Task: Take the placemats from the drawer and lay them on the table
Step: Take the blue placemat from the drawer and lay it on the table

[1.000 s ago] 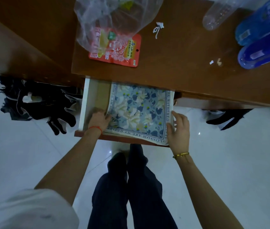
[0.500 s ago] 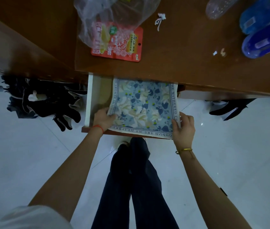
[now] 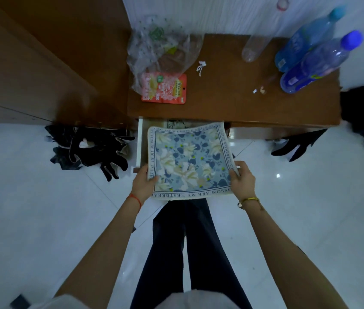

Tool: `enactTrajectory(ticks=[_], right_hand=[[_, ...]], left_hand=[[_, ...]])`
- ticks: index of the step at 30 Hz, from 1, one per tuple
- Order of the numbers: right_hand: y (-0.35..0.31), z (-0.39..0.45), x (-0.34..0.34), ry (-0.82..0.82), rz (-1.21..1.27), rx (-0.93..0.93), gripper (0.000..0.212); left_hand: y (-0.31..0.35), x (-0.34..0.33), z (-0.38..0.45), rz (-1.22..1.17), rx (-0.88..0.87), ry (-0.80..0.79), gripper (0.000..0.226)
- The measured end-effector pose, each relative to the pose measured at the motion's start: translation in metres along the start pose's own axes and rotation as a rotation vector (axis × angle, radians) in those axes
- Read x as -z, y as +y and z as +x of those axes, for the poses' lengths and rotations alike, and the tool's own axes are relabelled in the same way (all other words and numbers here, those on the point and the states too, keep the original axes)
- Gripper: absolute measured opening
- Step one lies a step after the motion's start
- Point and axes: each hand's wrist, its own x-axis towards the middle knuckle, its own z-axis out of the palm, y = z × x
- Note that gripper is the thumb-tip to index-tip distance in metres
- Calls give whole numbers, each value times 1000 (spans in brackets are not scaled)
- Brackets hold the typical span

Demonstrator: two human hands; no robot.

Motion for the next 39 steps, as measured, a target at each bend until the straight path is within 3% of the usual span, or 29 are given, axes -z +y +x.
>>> enactTrajectory(ticks=[8,22,31,39], right_hand=[[-43,-87,80,86,110,5,14],[-57,-212,180,450,346,-23,22],[-3,-306,241,832,458,-156,25],[100,-401,289,1117,569,-371,26]], left_hand=[[61,33,-108,-63,-257,3,30],[157,9,-198,-52,-538,-242,34],[224,-90,-243,145,-735,-614,38],[238,-258,-318,383,-823,-930,35]])
